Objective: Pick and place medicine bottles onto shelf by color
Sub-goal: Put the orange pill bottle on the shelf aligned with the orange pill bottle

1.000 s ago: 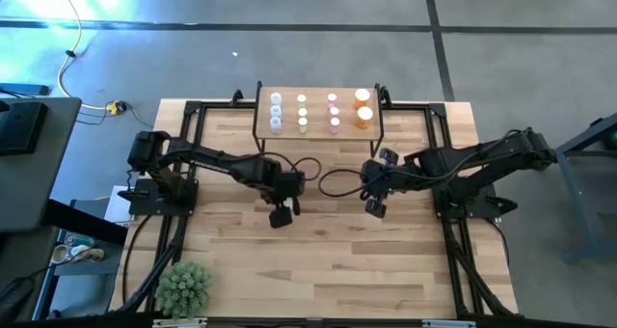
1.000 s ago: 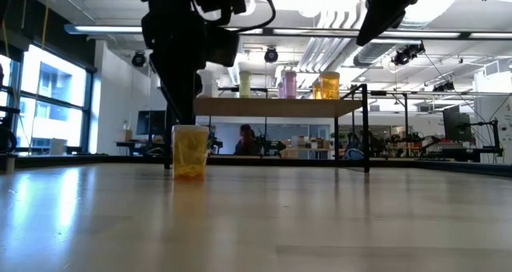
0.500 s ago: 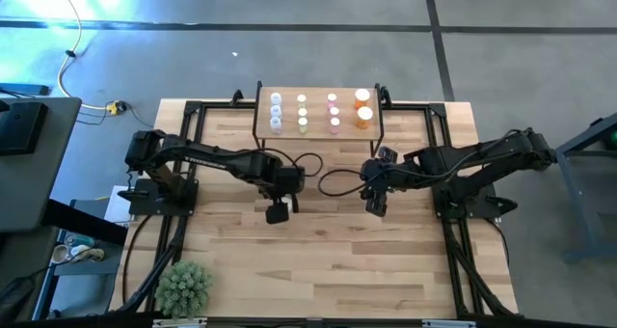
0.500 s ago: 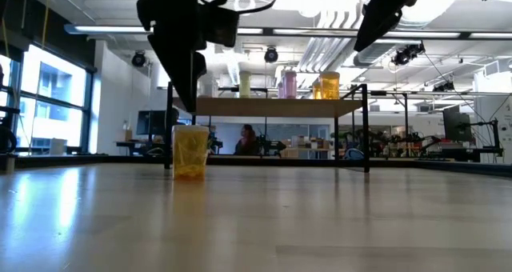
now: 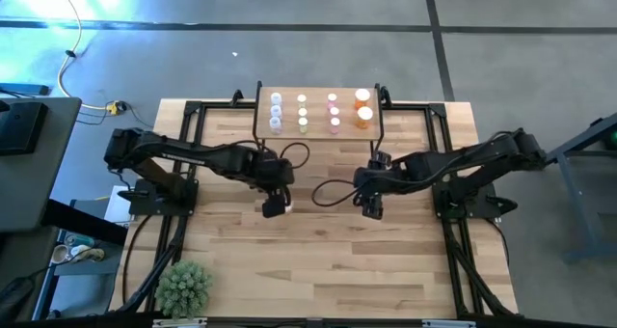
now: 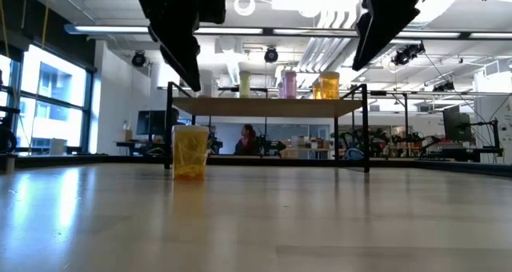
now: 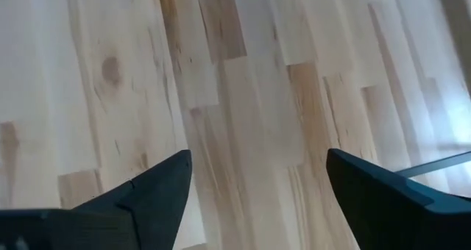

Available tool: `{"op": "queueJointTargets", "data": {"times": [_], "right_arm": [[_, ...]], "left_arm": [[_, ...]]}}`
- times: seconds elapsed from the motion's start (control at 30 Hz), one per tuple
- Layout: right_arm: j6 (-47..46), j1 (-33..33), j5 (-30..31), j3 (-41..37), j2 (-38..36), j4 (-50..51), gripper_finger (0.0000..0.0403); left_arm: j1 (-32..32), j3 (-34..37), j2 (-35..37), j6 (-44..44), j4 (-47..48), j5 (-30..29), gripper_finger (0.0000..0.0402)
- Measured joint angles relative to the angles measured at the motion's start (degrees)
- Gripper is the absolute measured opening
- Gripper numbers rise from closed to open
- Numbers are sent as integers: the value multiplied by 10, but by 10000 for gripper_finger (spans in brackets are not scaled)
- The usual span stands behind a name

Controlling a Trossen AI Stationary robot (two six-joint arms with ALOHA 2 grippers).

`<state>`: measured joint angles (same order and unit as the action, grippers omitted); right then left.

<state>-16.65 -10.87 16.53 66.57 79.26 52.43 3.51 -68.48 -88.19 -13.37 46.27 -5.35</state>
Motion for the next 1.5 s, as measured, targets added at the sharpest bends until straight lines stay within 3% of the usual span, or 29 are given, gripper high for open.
{"op": "queueJointTargets", "data": {"times": [0.57, 0.73, 1.03, 1.23, 1.5], "right_arm": [[15, -9, -13, 0, 132, -61, 307], [44, -9, -49, 0, 185, -143, 307], [92, -9, -61, 0, 260, -346, 307], [108, -9, -45, 0, 310, -469, 307], [112, -8, 7, 0, 355, -557, 307]], "left_arm": [[-3, 167, 85, -60, -142, -3, 291], [-6, 206, 99, -69, -175, -3, 291], [-6, 209, 101, -79, -178, -47, 291], [-3, 209, 101, -77, -168, -52, 291], [19, 209, 100, -116, -110, -109, 291]]}}
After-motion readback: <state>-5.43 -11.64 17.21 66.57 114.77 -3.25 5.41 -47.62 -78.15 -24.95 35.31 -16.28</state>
